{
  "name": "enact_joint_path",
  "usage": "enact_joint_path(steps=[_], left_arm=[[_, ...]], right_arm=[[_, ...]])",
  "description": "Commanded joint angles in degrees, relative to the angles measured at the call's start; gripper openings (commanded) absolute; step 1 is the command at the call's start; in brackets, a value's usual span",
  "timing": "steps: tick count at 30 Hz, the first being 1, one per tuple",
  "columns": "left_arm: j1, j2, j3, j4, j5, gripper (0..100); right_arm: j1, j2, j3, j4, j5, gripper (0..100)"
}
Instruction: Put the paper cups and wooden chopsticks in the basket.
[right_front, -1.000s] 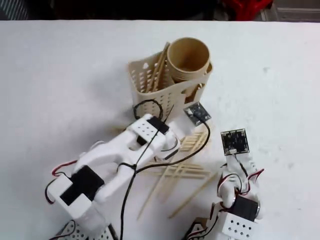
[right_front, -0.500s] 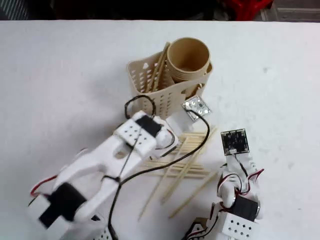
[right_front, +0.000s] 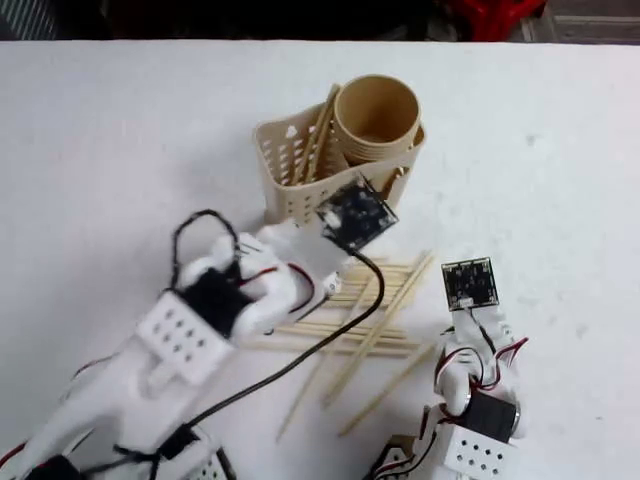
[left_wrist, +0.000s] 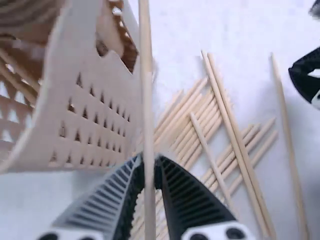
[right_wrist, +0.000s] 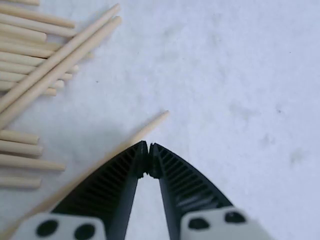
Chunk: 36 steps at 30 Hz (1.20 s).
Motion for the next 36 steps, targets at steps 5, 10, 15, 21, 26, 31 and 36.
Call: enact_joint_path(steps=[5,10,15,21,26,31,36], left_arm=[[-0.66,-0.57,-23.03,2.55,-0.26,2],[-0.66,5.41,-38.42,-2.46,-0.18,2],[-0.75,13.41,-50.73,-9.05,-0.18,2],[-6.11,23.69,-54.15,-19.87,0.26,2],[-10.51,30.20,-54.07,-23.65,4.84,2],[-12.35,34.42,-53.98,-23.65,5.10,2],[-11.91,32.40,-45.19,-25.14,5.10,2]], right_arm=[[0.48,-0.40,0.44,-0.92,-0.62,1.8],[0.48,-0.40,0.44,-0.92,-0.62,1.8],[0.48,-0.40,0.44,-0.92,-0.62,1.8],[0.48,-0.40,0.44,-0.92,-0.62,1.8],[0.48,-0.40,0.44,-0.92,-0.62,1.8],[0.48,-0.40,0.44,-0.92,-0.62,1.8],[0.48,-0.40,0.44,-0.92,-0.62,1.8]])
